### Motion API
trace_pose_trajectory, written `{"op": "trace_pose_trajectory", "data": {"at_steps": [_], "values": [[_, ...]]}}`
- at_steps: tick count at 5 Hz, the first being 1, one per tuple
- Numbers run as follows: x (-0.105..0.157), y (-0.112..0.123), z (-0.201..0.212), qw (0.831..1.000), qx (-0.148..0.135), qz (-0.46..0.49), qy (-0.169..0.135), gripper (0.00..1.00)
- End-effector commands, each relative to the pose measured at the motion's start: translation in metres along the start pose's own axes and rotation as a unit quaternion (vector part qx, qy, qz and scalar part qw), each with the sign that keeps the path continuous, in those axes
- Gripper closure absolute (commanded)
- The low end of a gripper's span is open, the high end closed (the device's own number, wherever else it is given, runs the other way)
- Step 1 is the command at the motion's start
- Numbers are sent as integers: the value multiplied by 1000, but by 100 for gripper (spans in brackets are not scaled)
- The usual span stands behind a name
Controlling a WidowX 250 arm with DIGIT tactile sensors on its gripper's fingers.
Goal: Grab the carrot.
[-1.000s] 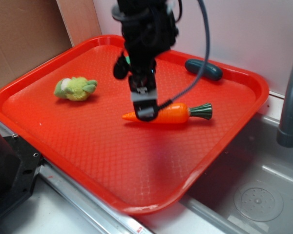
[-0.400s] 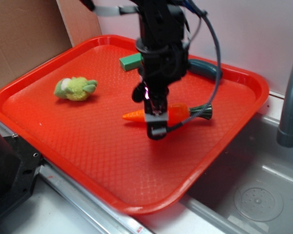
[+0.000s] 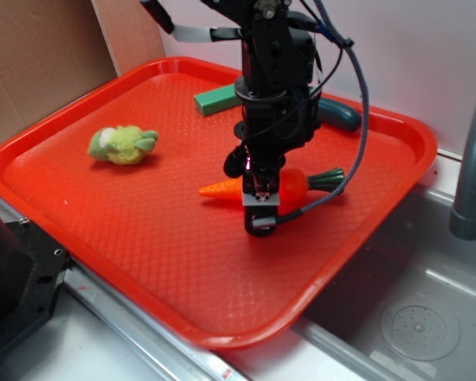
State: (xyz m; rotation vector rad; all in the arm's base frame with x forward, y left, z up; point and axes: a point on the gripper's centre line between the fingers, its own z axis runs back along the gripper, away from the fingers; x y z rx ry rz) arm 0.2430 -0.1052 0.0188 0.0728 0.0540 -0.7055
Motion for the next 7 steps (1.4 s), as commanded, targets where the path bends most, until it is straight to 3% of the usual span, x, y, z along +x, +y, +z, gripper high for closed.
{"op": "trace_pose_trajectory", "data": {"at_steps": [1,3,4,5,6,7], "values": [[-15,12,45,997,21,68,-7,100],[-73,48,118,964,11,261,-42,100],[-108,62,144,942,-12,329,-64,100],[-135,64,161,921,-2,381,-79,100],[-159,60,168,908,1,412,-83,100],[-158,59,167,912,-6,403,-77,100]]}}
